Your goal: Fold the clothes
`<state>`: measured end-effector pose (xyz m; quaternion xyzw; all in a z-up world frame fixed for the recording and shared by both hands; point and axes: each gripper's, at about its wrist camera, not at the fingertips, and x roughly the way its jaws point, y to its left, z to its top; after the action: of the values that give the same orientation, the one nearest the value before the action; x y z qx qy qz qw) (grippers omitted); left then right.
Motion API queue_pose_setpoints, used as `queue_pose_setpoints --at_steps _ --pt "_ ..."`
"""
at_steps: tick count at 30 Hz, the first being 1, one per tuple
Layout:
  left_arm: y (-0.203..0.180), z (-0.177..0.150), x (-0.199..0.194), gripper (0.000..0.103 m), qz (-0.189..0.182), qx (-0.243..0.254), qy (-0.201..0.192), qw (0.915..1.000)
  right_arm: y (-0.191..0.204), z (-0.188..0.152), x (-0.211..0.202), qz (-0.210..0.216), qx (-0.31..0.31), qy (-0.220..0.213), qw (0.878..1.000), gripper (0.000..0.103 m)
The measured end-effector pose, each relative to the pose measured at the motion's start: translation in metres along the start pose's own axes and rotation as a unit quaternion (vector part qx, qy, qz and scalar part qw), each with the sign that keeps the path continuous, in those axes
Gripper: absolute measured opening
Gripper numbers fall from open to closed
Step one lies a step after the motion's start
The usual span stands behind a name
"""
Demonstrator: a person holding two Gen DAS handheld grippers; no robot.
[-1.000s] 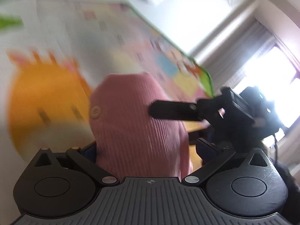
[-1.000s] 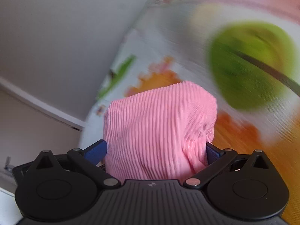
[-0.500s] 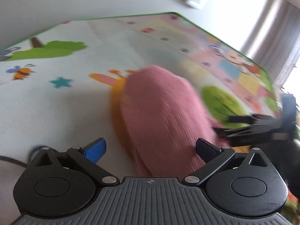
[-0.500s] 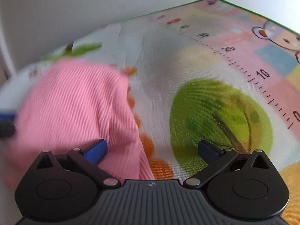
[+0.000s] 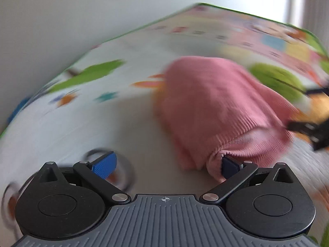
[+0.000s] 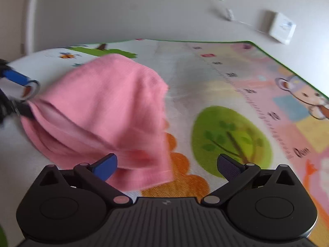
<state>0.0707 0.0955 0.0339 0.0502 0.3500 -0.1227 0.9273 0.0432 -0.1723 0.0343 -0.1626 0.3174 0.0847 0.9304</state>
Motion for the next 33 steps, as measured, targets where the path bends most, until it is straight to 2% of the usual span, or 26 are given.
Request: queue_pose_setpoints --at_steps 2,5,9,11,15,17,22,33 --pt "0.008 -0.007 -0.011 0.103 0.009 -0.017 -0.002 0.9998 -0.005 -0.001 0.0 0.0 0.033 0.006 0.999 0.103" --pt "0.002 -0.022 -0.031 0.103 -0.019 -0.034 0.002 0.9993 -0.004 -0.013 -0.022 0.03 0.082 0.005 0.996 0.103" --pt "-0.026 -0.047 -0.041 0.103 -0.04 -0.047 0.039 0.9973 0.021 -0.037 -0.054 0.048 0.087 -0.004 0.995 0.103" --pt "-0.046 -0.06 -0.048 0.103 -0.02 -0.037 0.04 0.9983 0.031 -0.049 -0.064 0.048 0.09 0.0 0.995 0.103" --pt "-0.08 -0.068 -0.05 0.103 0.021 -0.016 0.032 0.9991 0.037 -0.069 -0.054 0.042 0.106 0.041 0.993 0.103" --pt "-0.087 -0.066 -0.045 0.103 0.033 -0.024 0.022 0.9989 0.032 -0.075 -0.048 0.045 0.122 0.02 0.991 0.103" --pt "-0.094 -0.063 -0.031 0.103 0.059 -0.041 -0.014 0.9973 0.029 -0.073 -0.037 0.03 0.121 0.003 0.992 0.103" --pt "-0.096 -0.062 -0.031 0.103 0.059 -0.044 -0.015 0.9972 0.026 -0.075 -0.037 0.037 0.13 0.005 0.991 0.103"
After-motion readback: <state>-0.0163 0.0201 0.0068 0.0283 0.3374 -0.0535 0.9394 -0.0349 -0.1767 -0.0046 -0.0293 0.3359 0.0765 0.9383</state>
